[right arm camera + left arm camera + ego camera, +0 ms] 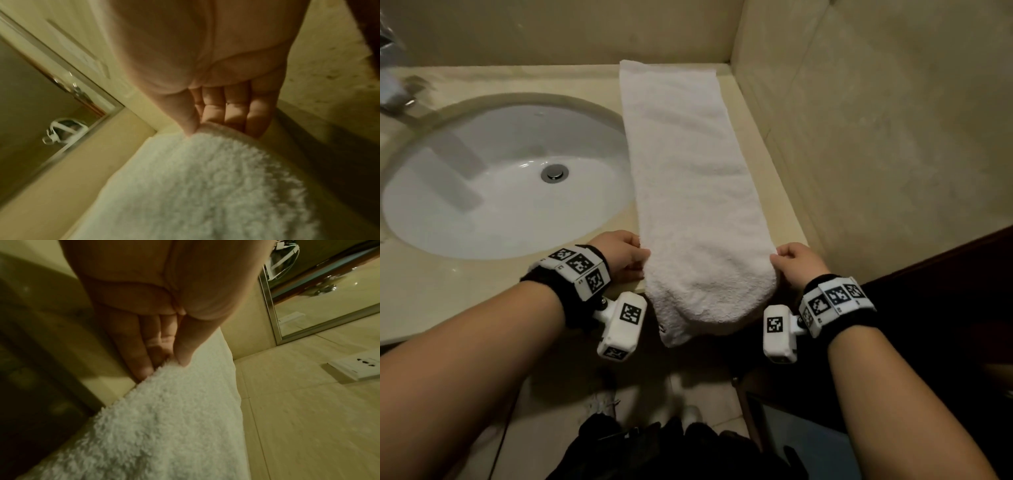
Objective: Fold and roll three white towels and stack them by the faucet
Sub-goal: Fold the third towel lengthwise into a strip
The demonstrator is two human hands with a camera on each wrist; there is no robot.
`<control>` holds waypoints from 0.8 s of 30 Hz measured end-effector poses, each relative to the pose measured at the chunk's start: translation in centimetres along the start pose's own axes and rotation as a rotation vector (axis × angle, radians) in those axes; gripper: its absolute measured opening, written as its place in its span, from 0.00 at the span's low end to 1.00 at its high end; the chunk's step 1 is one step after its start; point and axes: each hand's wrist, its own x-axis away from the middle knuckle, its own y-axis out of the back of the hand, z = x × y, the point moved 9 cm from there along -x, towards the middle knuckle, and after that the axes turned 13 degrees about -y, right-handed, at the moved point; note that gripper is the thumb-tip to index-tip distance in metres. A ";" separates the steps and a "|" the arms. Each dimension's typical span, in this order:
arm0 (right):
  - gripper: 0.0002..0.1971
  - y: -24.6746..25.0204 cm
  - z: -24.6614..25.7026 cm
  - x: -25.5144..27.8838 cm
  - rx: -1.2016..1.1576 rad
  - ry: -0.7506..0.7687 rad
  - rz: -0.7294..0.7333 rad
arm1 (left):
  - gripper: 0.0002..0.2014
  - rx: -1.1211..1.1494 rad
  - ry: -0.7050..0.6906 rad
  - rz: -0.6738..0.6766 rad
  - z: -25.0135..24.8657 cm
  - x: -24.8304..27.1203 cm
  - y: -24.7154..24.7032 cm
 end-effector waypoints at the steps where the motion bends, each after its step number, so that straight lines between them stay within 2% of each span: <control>1: 0.05 0.1 0.0 0.0 -0.010 0.004 -0.025 | 0.13 0.006 0.005 0.015 0.1 0.0 -0.1; 6: 0.02 1.4 0.2 0.0 -0.168 -0.006 -0.097 | 0.10 0.057 0.012 0.046 0.3 -0.1 -0.3; 10: 0.12 0.6 0.8 -0.3 -0.001 -0.021 -0.063 | 0.11 0.038 0.009 0.057 0.1 -0.2 -0.4; 14: 0.09 1.2 1.1 -0.7 0.152 -0.051 -0.161 | 0.11 -0.032 -0.020 0.083 -0.1 -0.4 -0.7; 17: 0.06 0.9 1.3 -0.9 0.240 -0.089 -0.146 | 0.11 -0.062 -0.016 0.091 -0.3 -0.5 -0.7; 21: 0.17 1.3 3.2 -2.5 0.297 -0.057 -0.131 | 0.11 -0.105 0.012 0.092 -0.9 -0.8 -0.4; 24: 0.17 0.8 5.5 -4.3 0.365 0.007 -0.120 | 0.11 -0.120 -0.027 0.028 -2.2 -2.2 0.2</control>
